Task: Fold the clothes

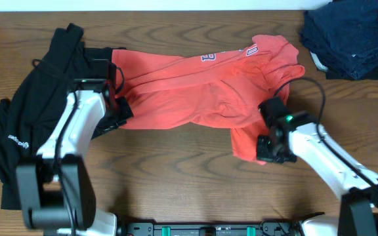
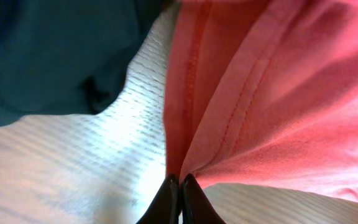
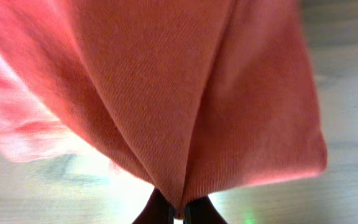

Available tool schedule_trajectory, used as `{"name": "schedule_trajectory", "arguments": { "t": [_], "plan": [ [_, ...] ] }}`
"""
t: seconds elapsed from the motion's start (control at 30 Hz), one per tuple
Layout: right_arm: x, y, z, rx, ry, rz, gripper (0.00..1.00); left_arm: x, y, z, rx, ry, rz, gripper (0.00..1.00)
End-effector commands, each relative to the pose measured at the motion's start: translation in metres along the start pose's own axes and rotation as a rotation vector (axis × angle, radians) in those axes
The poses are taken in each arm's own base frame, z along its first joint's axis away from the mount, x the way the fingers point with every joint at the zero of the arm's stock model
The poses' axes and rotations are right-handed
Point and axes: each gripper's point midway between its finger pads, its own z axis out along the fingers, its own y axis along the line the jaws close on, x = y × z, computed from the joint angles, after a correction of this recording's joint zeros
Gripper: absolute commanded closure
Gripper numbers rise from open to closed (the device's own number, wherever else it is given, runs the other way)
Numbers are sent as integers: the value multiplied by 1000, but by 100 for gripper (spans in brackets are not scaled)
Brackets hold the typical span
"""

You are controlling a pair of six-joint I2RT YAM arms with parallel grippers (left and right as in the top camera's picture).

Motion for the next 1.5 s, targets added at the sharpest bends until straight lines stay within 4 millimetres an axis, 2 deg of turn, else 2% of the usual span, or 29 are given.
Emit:
{"name": "schedule_trajectory", "arguments": {
  "t": [0.0,0.13,0.23,0.47,0.53,0.63,0.73,0.77,0.87,0.97,1.17,1.33,1.47],
  "plan": [
    [-30,-4,-51,-26,-118,-36,99,-7,4,-32,10,-92,-18,94],
    [-36,-19,-87,-21,-129,-39,99,0,8,-55,30,-128,-19,94],
    [-30,-29,-102,-13,-112,-43,99,9,12,-65,28,-124,-19,94],
    [-6,-38,-124,-27,-124,-50,99,34,25,-68,-17,-34,-19,94],
    [-6,-38,-133,-42,-174,-50,99,37,26,-68,-22,-24,-19,94],
    [-24,-33,-147,-79,-300,-58,99,34,25,-68,-16,-35,-27,94],
    [-60,-21,-159,-116,-449,-71,99,25,21,-69,2,-71,-28,94],
    [-67,-19,-160,-118,-471,-77,99,22,19,-69,9,-84,-28,94],
    [-98,-14,-157,-102,-540,-84,99,12,14,-69,28,-124,-30,94],
    [-123,-12,-142,-68,-548,-96,99,-1,13,-69,23,-173,-41,94],
    [-163,-10,-99,-50,-515,-76,99,-26,10,-66,15,-261,-70,94],
    [-188,-13,-78,-55,-529,-53,99,-47,-1,-48,32,-289,-88,94],
    [-204,-17,-73,-61,-559,-45,99,-49,-2,-20,5,-235,-101,94]
  ]
}}
